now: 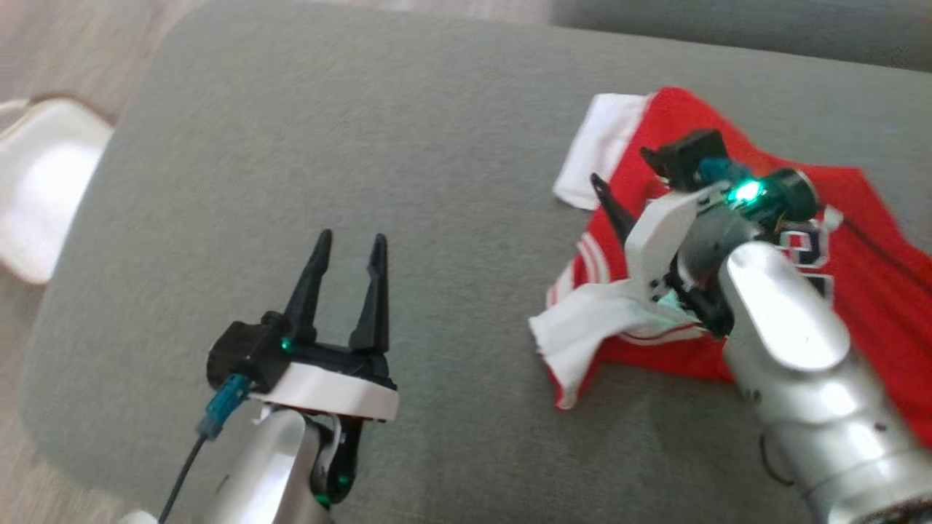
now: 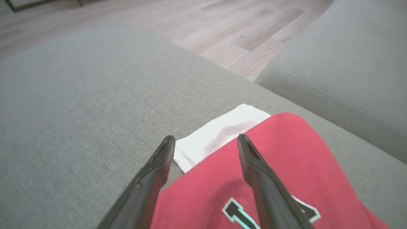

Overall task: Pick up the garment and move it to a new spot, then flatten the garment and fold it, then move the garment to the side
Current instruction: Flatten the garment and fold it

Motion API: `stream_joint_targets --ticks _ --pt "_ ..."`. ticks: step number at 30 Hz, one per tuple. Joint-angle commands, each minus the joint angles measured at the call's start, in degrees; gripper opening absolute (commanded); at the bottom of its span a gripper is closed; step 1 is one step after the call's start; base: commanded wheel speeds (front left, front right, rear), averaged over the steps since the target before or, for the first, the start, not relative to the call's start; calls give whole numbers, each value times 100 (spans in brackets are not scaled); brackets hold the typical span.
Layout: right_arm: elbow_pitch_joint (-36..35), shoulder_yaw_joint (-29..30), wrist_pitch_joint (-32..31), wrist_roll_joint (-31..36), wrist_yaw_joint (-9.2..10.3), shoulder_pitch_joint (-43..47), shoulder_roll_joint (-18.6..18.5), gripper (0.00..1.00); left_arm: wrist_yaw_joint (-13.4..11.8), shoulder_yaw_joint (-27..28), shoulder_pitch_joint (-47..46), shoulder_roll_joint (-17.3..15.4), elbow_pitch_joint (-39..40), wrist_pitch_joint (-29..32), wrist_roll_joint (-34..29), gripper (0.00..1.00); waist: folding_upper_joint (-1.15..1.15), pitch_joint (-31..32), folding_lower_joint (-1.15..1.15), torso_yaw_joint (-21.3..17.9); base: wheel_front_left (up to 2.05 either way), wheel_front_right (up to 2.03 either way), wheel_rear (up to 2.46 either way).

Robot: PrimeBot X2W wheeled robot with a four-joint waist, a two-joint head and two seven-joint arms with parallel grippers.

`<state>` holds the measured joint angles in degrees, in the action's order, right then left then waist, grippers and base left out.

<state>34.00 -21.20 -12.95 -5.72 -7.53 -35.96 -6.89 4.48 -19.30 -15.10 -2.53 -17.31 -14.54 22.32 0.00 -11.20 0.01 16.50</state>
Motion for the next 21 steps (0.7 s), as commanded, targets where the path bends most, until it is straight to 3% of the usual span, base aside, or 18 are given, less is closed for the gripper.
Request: stream_joint_targets --ticks 1,9,16,17,18,19,21 --pt "12 -181 -123 -99 4 -304 -37 100 -36 73 -239 -35 149 -46 63 100 0 -262 -1 411 0 0 0" --pt "1341 -1120 -812 -631 4 -1218 -543 100 -187 -320 -396 -35 186 -46 393 100 0 -436 -1 982 0 0 0" --pt "2148 -1503 -1378 -1186 4 -1575 -734 100 -302 -520 -502 -35 257 -46 557 100 0 -529 -1 1207 0 0 0" --pt "2216 -1530 -1438 -1288 4 -1601 -736 95 -315 -533 -510 -35 266 -46 573 100 0 -541 -1 1223 0 0 0" --pt "2264 -1568 -1481 -1380 4 -1622 -737 26 -327 -544 -514 -35 272 -46 586 100 0 -550 -1 1234 0 0 0" --pt "2288 -1609 -1494 -1469 4 -1641 -735 0 -337 -551 -514 -35 278 -46 595 100 0 -561 -1 1242 0 0 0" --pt "2283 -1652 -1410 -1646 4 -1698 -722 0 -349 -555 -507 -35 285 -46 608 100 0 -579 -1 1249 0 0 0"
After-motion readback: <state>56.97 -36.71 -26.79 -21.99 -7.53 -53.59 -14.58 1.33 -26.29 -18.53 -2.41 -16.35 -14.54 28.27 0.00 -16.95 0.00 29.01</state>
